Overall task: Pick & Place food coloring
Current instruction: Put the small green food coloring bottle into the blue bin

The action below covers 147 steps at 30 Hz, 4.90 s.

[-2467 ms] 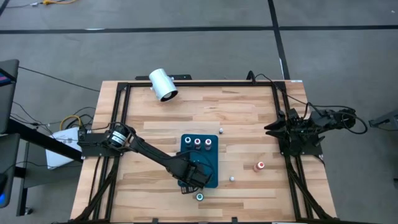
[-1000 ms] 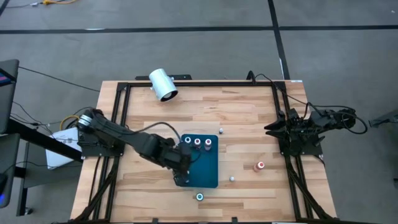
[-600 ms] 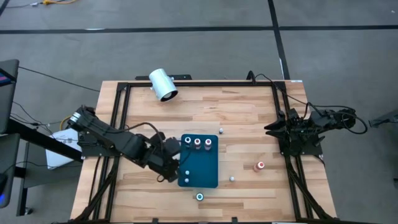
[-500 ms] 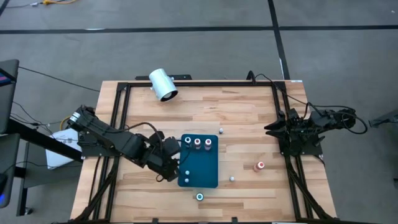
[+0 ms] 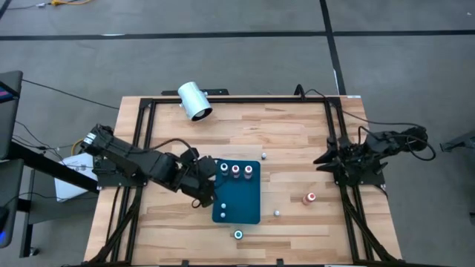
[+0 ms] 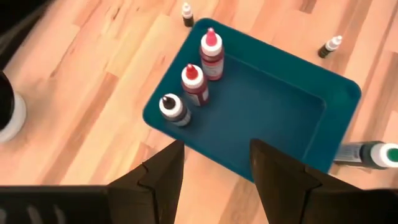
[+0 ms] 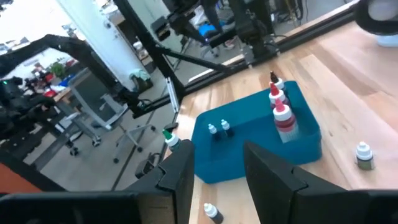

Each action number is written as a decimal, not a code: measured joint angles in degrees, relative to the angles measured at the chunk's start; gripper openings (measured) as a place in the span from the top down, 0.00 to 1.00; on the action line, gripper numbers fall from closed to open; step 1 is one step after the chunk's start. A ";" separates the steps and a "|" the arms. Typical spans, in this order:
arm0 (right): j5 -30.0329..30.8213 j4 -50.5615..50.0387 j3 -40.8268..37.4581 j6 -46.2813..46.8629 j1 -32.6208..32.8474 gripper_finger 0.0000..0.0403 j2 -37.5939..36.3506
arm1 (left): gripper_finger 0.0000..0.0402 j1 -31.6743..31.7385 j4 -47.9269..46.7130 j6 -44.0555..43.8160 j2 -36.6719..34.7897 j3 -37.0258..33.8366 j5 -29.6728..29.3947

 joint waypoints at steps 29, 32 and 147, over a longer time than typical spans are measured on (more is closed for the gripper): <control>-0.25 -11.22 17.07 -11.55 -0.32 0.69 27.67 | 0.57 1.68 59.91 5.62 -40.28 -57.37 -4.19; 0.17 -13.00 18.86 -11.94 -1.87 0.69 32.42 | 0.57 1.68 61.74 5.59 -42.45 -60.75 -5.39; -6.73 -0.46 32.89 -41.96 -30.86 0.76 93.12 | 0.57 1.68 54.92 7.39 -60.70 -68.94 -8.00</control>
